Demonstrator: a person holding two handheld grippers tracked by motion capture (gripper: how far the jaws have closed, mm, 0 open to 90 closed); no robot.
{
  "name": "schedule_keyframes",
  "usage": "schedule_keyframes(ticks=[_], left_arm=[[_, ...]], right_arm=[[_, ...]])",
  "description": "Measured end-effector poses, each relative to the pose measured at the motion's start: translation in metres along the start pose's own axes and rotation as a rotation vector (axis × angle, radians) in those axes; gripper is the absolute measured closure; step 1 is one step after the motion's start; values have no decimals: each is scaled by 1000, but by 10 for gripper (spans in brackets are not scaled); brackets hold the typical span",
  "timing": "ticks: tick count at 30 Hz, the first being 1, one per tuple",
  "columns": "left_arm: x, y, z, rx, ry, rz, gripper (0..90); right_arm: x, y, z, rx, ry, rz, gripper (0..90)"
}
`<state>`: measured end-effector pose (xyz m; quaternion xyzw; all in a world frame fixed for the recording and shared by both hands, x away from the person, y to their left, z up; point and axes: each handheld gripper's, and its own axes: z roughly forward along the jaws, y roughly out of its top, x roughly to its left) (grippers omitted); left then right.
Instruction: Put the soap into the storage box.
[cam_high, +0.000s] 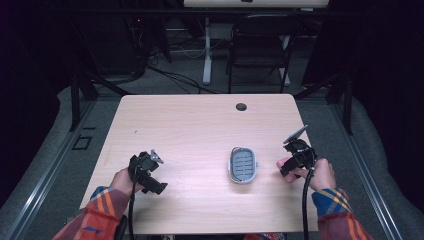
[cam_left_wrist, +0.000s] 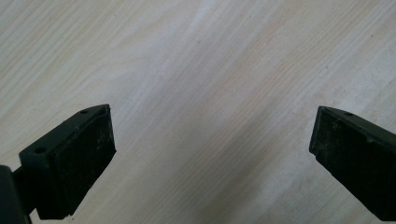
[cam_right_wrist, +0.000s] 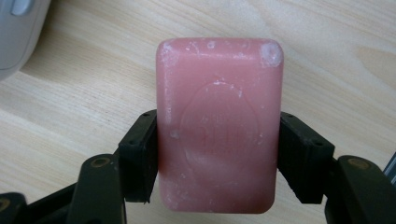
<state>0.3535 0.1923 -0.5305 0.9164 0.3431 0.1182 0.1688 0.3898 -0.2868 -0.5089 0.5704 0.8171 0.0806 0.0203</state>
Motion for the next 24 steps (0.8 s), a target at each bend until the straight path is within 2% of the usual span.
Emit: schedule_keyframes(ticks=[2,4,5,6,17,21,23,24], left_arm=[[-1,1,0,-3,1,8,1],[-2,2,0,-2,0,18,1],[-2,2,0,-1,-2,19,1],[-2,2,0,-1,-2,19,0],[-1,2,1,-3,-4,13,1],[-2,3,1,-2,1,17,1],[-2,3,2,-1,1,20,1],[-2,3,2,-1,1,19,1]], right_arm=[[1,0,-1,-3,-8,-3,370],[3,4,-6,27,-5,-39,370],[6,3,-5,-7,1,-17,370],[6,3,-5,-7,1,-17,370],[21,9,-17,-11,0,-72,370],[30,13,-23,5,2,-120,370],[31,13,-24,0,0,-124,370],[33,13,-24,-17,11,-110,370]])
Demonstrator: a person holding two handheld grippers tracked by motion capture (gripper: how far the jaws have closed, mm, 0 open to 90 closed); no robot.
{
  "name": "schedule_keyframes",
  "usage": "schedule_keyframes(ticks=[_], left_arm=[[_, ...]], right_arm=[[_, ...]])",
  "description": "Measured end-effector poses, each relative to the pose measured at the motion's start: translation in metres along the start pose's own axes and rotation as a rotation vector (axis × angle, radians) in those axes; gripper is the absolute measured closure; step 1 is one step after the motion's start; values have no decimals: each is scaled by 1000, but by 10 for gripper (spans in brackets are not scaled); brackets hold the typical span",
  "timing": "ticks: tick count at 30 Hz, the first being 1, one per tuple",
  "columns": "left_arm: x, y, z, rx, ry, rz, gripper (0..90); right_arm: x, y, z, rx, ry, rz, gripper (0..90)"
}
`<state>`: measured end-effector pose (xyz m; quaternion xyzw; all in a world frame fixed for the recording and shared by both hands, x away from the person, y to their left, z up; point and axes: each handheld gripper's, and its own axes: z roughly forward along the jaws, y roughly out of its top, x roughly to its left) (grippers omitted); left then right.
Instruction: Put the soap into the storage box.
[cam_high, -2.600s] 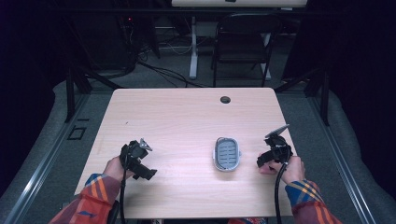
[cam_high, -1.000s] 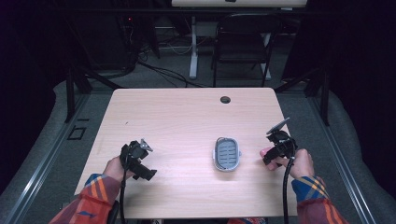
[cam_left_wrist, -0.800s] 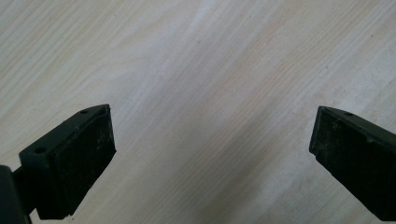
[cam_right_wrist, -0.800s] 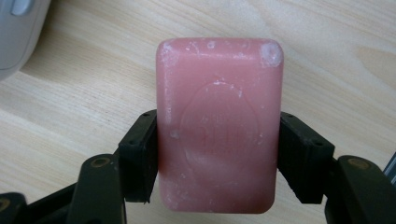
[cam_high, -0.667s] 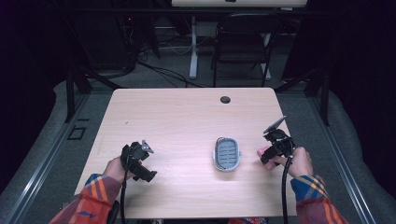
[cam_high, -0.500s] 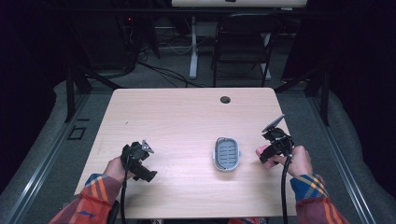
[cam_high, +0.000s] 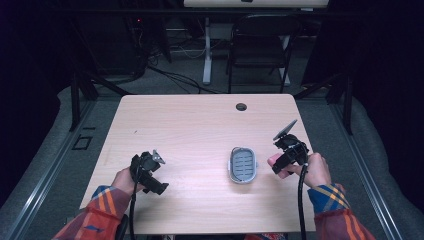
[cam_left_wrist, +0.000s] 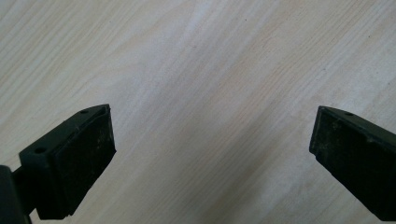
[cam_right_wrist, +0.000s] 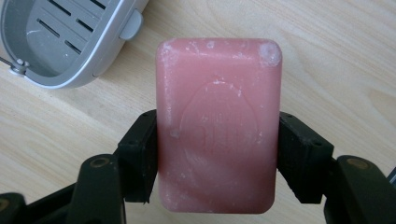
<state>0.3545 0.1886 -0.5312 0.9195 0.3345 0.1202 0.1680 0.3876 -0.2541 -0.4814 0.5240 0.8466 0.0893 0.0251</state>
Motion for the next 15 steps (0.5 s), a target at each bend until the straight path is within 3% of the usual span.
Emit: schedule_keyframes(ticks=[15], left_arm=[[0,-1,0,-1,0,0,1]], right_arm=[[11,12,-13,4,-20,-51,370]])
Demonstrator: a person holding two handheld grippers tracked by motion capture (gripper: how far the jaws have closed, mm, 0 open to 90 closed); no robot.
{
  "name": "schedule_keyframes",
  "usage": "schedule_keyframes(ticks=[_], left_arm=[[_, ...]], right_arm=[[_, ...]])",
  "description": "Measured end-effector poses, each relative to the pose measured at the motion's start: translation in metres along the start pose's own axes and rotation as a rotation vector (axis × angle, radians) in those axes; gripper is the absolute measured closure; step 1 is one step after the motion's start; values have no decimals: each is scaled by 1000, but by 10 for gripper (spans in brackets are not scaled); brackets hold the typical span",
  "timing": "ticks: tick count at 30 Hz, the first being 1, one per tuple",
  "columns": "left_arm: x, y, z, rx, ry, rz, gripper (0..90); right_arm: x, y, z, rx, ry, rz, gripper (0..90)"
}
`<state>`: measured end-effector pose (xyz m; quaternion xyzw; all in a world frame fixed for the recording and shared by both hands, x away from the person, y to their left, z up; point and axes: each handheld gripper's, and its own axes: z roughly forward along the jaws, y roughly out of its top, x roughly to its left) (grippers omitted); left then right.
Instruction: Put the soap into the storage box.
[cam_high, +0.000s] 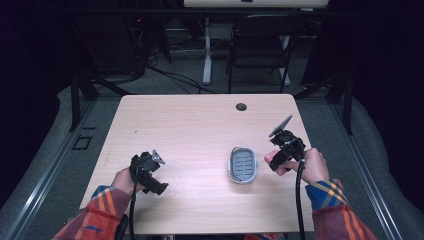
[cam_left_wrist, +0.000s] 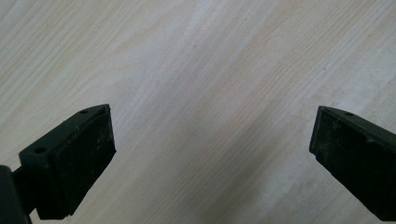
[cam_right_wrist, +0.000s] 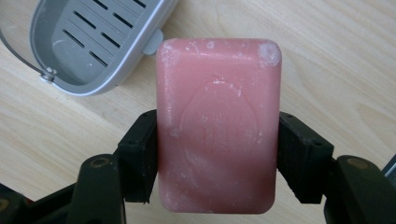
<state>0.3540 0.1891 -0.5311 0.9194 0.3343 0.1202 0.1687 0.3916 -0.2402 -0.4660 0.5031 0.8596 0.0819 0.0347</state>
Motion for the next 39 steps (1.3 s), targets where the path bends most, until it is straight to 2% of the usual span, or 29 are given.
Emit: schedule_keyframes(ticks=[9,10,16,17,21,22,25,27,30,32,33,39], left_arm=[[-1,1,0,2,5,9,1],[-1,1,0,2,6,11,1],[-1,1,0,1,3,12,1],[-1,1,0,2,3,13,1],[-1,0,0,2,4,14,1],[-1,0,0,2,1,12,1],[-1,1,0,1,3,13,1],[-1,0,0,1,-1,12,1],[-2,0,0,1,-1,12,1],[-2,0,0,2,-2,12,1],[-2,1,0,3,0,13,1],[-2,1,0,3,-1,15,1]], right_arm=[[8,13,-11,-13,-13,-19,370],[10,16,-13,5,-12,-40,371],[18,23,-15,-2,-23,-61,370],[19,25,-16,16,-24,-77,370],[25,29,-14,10,-25,-80,370],[27,33,-13,25,-26,-99,370],[30,35,-11,21,-28,-93,370],[32,40,-10,46,-35,-114,370],[35,45,-9,53,-41,-116,371],[37,47,-6,39,-40,-112,370],[37,49,-7,67,-43,-126,370],[41,56,0,81,-57,-125,370]])
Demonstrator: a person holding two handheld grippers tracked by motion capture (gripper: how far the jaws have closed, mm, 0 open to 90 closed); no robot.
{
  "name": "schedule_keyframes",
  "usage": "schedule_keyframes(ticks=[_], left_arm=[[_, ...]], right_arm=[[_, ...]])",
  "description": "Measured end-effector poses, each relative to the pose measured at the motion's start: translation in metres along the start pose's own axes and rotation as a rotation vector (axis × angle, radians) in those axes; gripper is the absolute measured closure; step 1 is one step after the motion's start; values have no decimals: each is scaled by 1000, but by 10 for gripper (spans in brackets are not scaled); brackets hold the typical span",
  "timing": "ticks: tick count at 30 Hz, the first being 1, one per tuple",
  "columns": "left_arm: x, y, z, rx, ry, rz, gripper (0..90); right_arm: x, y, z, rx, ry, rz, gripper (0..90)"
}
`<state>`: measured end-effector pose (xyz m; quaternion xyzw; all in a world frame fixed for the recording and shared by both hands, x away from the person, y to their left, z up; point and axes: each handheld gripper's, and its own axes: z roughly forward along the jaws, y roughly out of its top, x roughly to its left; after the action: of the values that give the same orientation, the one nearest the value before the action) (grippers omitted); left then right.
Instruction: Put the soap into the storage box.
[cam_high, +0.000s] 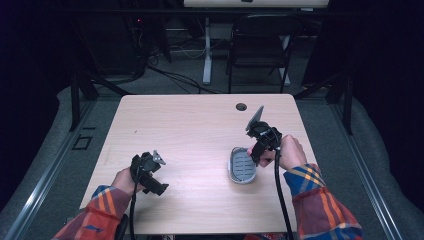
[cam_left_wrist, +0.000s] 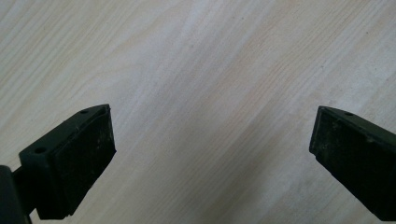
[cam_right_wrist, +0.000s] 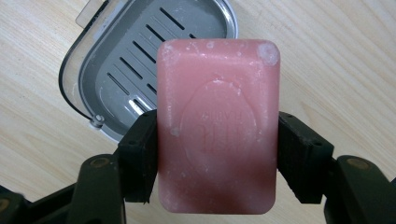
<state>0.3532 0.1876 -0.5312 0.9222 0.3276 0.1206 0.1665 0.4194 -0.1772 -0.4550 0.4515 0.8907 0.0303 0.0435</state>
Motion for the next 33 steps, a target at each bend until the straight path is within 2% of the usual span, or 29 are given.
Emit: schedule_keyframes(ticks=[5,8,10,13,19,21,23,28,30,33], left_arm=[[0,0,0,1,0,2,1],[0,0,0,1,0,3,1],[0,0,0,1,-1,3,1],[0,0,0,2,-1,4,1],[0,0,0,2,0,3,1],[0,0,0,2,0,4,1],[0,0,0,2,0,4,1],[0,0,0,2,-1,5,1],[0,0,0,3,-1,5,1],[0,0,0,2,0,5,1]], right_arm=[[2,6,4,12,-11,-17,370],[4,7,6,14,-3,-1,371],[5,11,6,42,-15,-19,370],[6,13,9,31,-19,-18,370],[10,18,11,49,-22,-25,370],[12,20,13,41,-21,-15,370],[13,22,13,65,-31,-28,370],[17,26,18,57,-35,-19,370],[18,29,18,71,-43,-32,370],[20,32,21,84,-47,-24,370]])
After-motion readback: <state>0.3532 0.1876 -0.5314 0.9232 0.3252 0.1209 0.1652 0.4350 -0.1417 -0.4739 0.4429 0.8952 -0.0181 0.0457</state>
